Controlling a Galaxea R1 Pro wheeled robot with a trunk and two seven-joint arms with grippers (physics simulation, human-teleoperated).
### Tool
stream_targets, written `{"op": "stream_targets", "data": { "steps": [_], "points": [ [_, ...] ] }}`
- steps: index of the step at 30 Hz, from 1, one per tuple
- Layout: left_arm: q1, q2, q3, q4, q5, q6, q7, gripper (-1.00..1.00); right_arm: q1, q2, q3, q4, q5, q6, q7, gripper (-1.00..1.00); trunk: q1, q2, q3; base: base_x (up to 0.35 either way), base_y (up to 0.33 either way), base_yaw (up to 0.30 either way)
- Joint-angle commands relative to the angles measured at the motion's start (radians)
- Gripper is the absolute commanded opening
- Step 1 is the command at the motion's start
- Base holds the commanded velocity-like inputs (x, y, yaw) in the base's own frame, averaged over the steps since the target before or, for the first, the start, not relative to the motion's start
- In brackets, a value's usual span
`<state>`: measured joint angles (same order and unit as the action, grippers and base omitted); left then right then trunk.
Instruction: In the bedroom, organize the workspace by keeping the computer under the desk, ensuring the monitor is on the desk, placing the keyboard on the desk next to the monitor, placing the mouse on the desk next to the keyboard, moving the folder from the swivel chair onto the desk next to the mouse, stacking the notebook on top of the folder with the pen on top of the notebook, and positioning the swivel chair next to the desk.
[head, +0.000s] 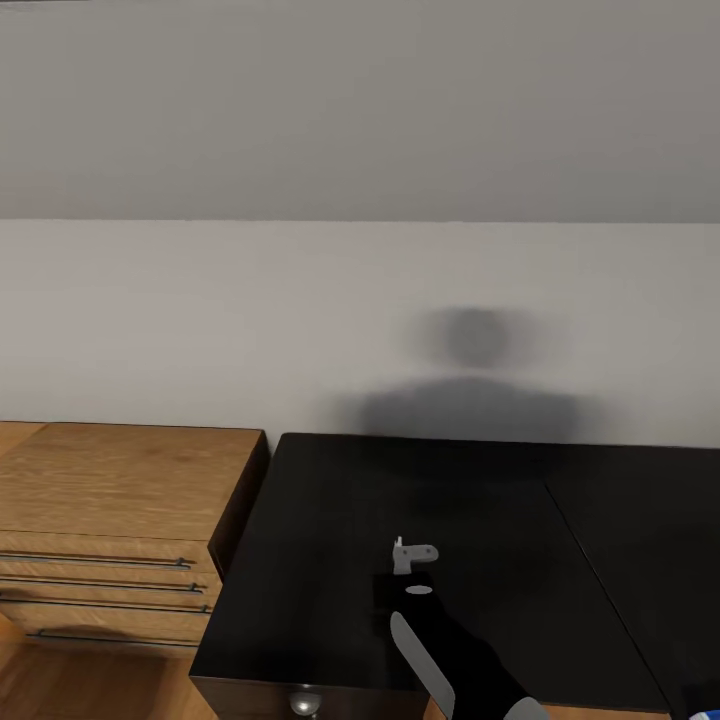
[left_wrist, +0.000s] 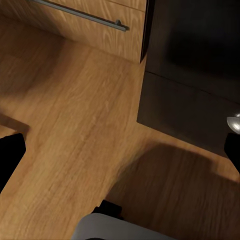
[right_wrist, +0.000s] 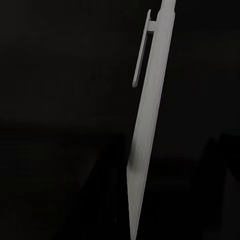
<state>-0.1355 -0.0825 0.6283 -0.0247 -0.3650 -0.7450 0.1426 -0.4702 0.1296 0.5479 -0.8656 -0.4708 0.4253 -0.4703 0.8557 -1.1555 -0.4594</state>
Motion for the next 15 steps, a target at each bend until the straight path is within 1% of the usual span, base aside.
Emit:
{"op": "stream_targets", "data": {
  "steps": [1,6,10,15],
  "points": [
    [0.000,0.000,0.002,0.000,-0.011,-0.002,0.009,1.00,-0.001,-0.001,0.003,0.020,-0.026,-0.003,-0.005,-1.00,0.008,-0.001,-0.001,0.000,0.000,0.000],
    [0.000,0.000,0.003,0.000,-0.010,-0.002,0.010,1.00,-0.001,-0.001,0.003,0.020,-0.026,-0.003,-0.004,-1.00,0.008,-0.001,-0.001,0.000,0.000,0.000],
    [-0.001,0.000,0.003,0.000,-0.010,-0.002,0.010,1.00,-0.001,-0.001,0.002,0.021,-0.026,-0.003,-0.004,-1.00,-0.007,0.027,0.011,0.000,0.000,0.000],
    [-0.001,-0.003,0.002,0.000,-0.011,-0.002,0.009,1.00,-0.001,-0.002,0.002,0.020,-0.026,-0.003,-0.003,-1.00,-0.007,0.027,0.011,0.000,0.000,0.000]
  ]
}}
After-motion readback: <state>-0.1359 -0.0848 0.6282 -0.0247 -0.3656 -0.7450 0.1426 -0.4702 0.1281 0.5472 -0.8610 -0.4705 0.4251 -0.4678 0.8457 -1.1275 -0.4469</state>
